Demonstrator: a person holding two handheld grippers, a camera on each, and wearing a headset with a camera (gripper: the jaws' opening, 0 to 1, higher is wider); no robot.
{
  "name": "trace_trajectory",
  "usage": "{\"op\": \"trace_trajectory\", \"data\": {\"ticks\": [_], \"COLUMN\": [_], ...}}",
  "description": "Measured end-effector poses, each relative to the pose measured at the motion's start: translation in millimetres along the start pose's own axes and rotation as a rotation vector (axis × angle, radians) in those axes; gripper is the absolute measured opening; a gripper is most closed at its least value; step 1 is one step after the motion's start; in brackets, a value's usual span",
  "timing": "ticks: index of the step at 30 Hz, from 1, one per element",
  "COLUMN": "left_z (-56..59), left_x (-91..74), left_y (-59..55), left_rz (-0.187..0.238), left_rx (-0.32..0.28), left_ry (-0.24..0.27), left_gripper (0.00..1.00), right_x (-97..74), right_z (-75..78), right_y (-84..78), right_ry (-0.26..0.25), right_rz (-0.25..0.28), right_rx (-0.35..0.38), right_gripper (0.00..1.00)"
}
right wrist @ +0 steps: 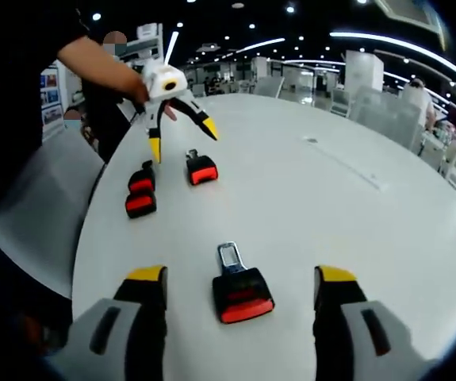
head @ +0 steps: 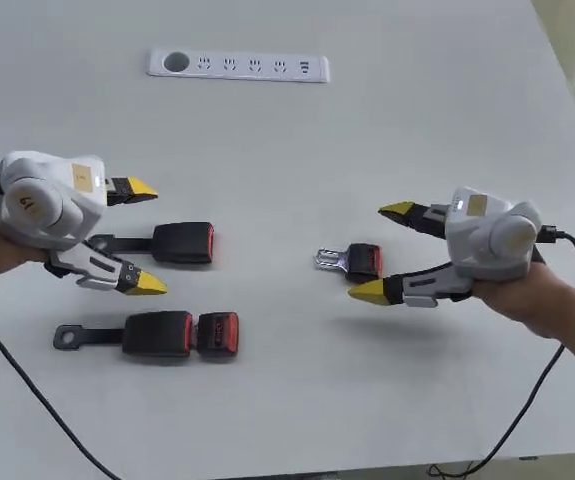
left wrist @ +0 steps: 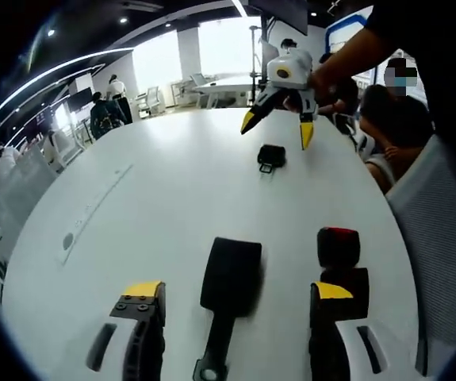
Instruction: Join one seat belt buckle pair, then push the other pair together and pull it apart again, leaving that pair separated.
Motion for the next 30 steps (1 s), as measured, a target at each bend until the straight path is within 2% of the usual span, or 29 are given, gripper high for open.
{"op": "trace_trajectory", "data": {"ticks": [10, 18, 21, 25, 27, 30], "left_z": [-4.6, -8.3, -7.5, -6.8, -6.8, -6.0], "left_x": [15.6, 24.2, 27.8, 32.4, 34.5, 36.1], "left_y": [-7.9, -8.2, -10.0, -12.8, -14.6, -12.9], "left_rz": [-0.026, -0.032, -0.038, -0.052, -0.072, -0.057], "left_rx": [-0.021, 0.001, 0.009, 0.035, 0.07, 0.056], "left_ry": [-0.021, -0.043, -0.059, -0.074, -0.073, -0.082], "left_gripper": [0.73, 0.7, 0.69, 0.66, 0.65, 0.62], "right_x": [8.5, 12.1, 14.2, 15.8, 16.5, 16.4], "right_z": [-0.7, -0.4, 0.0, 0.7, 1.0, 4.2], "right_y": [-7.7, -12.9, -14.6, -15.5, -17.0, -18.3], "right_ry": [0.031, 0.058, 0.074, 0.08, 0.087, 0.086], "right_rz": [-0.042, -0.064, -0.077, -0.086, -0.092, -0.093], "right_rx": [0.012, 0.011, 0.009, 0.006, 0.012, -0.001], "right_gripper": [0.69, 0.64, 0.58, 0.55, 0.53, 0.5]}}
Point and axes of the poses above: the centre of the closed fingertips' face, and the gripper's own axes: x roughly forward along the fingers, z roughly to its right, y roughly out of its top, the point moved 8 cm from there along -x, roughly backward along the fingers, and after that the axes turned 9 degrees about y, right-handed, at the moved point
